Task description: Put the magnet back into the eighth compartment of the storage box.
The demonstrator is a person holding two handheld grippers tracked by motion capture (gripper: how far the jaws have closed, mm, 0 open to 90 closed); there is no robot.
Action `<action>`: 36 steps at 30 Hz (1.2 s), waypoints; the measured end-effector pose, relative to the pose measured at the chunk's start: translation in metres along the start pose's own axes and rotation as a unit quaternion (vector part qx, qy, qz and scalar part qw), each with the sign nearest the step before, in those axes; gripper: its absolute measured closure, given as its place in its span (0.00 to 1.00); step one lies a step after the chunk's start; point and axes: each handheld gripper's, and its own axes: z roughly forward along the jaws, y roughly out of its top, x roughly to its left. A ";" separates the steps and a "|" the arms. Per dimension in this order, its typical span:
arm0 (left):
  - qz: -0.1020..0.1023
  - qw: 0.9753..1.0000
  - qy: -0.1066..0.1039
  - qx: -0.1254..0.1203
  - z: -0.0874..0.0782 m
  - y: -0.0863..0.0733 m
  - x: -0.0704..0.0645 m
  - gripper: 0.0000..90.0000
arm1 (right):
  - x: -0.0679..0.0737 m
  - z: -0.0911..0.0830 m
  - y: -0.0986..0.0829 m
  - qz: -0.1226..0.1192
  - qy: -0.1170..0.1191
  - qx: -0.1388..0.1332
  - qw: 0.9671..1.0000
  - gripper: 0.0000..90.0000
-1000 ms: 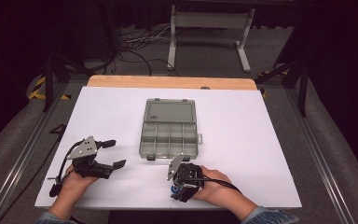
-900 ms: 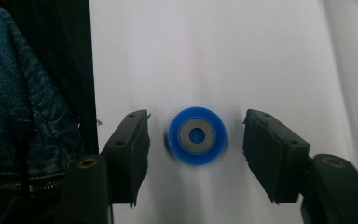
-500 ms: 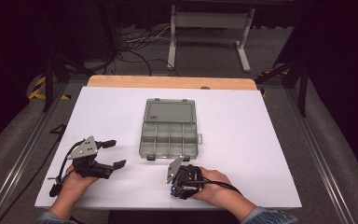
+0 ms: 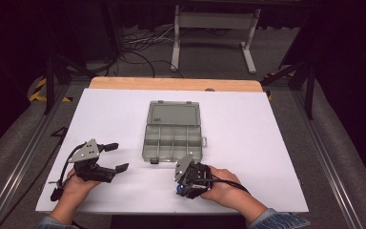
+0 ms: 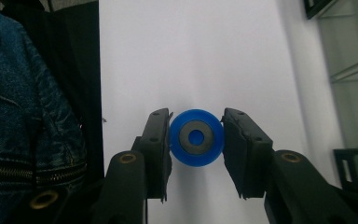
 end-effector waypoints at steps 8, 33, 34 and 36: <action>0.000 1.000 -0.001 0.000 0.000 0.000 0.000 0.18 | -0.010 -0.017 -0.001 0.009 -0.009 -0.027 1.000 0.70; 0.000 1.000 -0.002 0.000 -0.001 0.000 0.000 0.18 | -0.047 -0.057 0.000 0.052 -0.043 -0.075 0.995 0.70; 0.000 1.000 -0.002 0.000 -0.001 0.000 0.000 0.18 | -0.048 -0.058 0.000 0.054 -0.044 -0.077 0.995 0.70; 0.000 1.000 -0.001 0.000 -0.001 0.000 0.000 0.18 | -0.051 -0.060 -0.001 0.056 -0.046 -0.080 0.994 0.70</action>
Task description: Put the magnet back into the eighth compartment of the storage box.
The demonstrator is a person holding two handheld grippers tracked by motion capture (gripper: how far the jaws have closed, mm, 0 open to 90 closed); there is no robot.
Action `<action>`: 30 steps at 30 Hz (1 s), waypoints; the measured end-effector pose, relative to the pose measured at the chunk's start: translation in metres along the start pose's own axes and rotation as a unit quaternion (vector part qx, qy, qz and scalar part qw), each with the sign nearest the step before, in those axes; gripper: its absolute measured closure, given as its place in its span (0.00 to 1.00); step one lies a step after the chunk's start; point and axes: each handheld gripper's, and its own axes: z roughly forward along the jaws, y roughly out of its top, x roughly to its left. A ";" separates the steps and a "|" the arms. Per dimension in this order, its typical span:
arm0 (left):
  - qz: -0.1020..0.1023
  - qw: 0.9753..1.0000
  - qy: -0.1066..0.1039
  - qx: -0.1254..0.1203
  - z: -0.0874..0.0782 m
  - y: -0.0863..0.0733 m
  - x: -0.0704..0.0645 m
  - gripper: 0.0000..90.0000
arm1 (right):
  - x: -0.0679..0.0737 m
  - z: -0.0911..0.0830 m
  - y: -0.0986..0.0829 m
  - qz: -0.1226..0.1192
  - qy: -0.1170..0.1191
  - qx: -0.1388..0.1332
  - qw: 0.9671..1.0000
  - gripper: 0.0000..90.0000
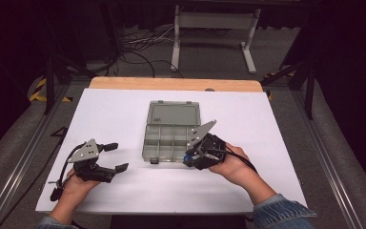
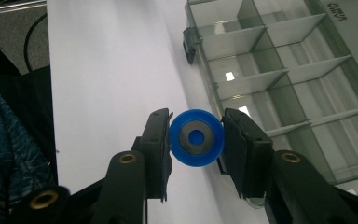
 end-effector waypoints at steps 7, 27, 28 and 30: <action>0.000 1.000 0.000 0.000 0.000 0.000 0.000 0.18 | -0.013 -0.006 0.000 0.011 -0.011 -0.001 1.000 0.70; 0.001 1.000 0.001 0.001 0.000 0.000 0.000 0.18 | -0.046 -0.001 -0.005 0.050 -0.042 0.011 0.998 0.70; 0.001 1.000 0.000 0.002 0.000 0.000 0.000 0.18 | -0.046 0.000 -0.005 0.052 -0.044 0.011 0.998 0.70; 0.001 1.000 0.001 0.002 0.000 0.000 0.000 0.18 | -0.048 0.000 -0.005 0.057 -0.047 0.014 0.997 0.70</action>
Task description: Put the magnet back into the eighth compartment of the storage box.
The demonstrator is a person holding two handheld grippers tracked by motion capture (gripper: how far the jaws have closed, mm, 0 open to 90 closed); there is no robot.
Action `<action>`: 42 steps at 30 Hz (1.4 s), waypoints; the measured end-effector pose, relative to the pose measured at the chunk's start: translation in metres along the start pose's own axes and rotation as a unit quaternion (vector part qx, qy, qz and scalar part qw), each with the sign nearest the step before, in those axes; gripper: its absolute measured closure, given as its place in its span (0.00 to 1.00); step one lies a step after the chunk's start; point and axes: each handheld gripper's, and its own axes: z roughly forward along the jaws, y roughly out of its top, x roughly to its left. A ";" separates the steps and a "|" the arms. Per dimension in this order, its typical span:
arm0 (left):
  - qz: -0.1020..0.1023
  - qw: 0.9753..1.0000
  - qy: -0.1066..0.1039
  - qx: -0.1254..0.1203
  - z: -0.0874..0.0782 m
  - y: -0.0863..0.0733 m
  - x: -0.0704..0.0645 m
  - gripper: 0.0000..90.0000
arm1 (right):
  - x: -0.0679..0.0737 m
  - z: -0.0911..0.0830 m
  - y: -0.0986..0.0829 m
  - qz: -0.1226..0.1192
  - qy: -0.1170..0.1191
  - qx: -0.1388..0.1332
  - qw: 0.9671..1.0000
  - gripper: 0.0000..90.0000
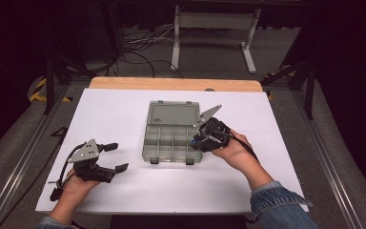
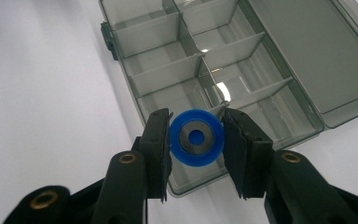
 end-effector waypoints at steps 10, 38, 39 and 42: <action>0.000 1.000 -0.001 0.001 0.000 0.000 0.000 0.18 | -0.012 0.008 -0.002 0.017 -0.004 0.006 1.000 0.70; 0.000 1.000 0.001 0.001 -0.001 -0.001 0.000 0.18 | -0.017 0.043 -0.009 0.025 0.010 0.056 0.998 0.70; 0.000 1.000 0.001 0.001 0.000 -0.001 0.000 0.18 | -0.017 0.043 -0.010 0.025 0.010 0.058 0.998 0.70; 0.000 1.000 0.001 0.002 0.000 -0.001 0.000 0.18 | -0.017 0.046 -0.010 0.025 0.014 0.062 0.998 0.70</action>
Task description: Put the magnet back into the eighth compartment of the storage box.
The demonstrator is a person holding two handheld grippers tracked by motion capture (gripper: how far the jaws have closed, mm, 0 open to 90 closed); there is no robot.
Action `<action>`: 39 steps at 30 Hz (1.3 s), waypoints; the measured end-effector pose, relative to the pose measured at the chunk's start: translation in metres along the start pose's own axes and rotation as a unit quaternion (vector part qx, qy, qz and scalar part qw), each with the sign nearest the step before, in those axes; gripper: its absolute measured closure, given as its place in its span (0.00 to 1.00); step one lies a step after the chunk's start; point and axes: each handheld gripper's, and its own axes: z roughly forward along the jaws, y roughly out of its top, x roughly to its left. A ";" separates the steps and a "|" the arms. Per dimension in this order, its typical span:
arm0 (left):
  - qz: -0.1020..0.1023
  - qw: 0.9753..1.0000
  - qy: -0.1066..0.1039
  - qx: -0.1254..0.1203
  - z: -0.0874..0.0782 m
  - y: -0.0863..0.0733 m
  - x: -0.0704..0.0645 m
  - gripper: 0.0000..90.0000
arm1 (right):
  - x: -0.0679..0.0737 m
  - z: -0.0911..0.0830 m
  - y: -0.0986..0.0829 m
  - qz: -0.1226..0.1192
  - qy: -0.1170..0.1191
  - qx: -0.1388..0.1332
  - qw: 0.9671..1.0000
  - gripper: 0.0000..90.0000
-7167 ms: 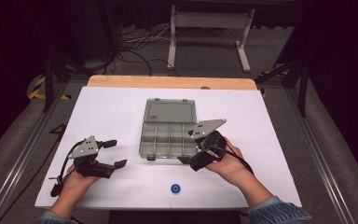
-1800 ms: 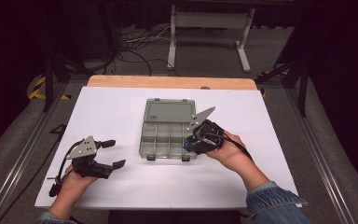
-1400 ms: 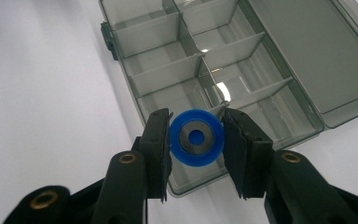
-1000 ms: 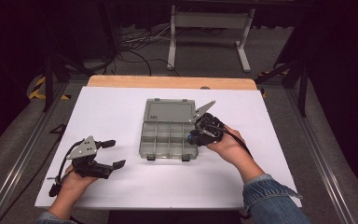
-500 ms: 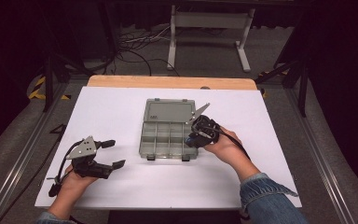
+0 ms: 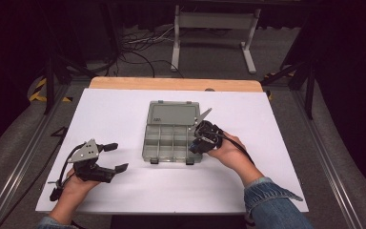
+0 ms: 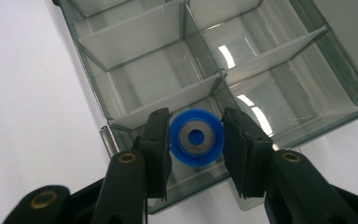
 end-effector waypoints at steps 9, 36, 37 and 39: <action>0.000 1.000 -0.001 0.000 0.000 0.000 0.000 0.18 | 0.001 0.010 0.000 -0.003 0.004 0.014 1.000 0.69; -0.005 1.000 -0.003 0.000 0.000 0.001 0.001 0.23 | 0.003 0.007 -0.001 -0.011 -0.003 0.012 1.000 0.70; -0.006 1.000 -0.002 0.000 0.000 0.001 0.001 0.23 | 0.003 0.007 -0.001 -0.011 -0.003 0.012 1.000 0.70; -0.010 1.000 0.005 0.003 0.000 0.002 0.003 0.25 | 0.003 0.000 -0.004 -0.008 -0.004 0.002 1.000 0.79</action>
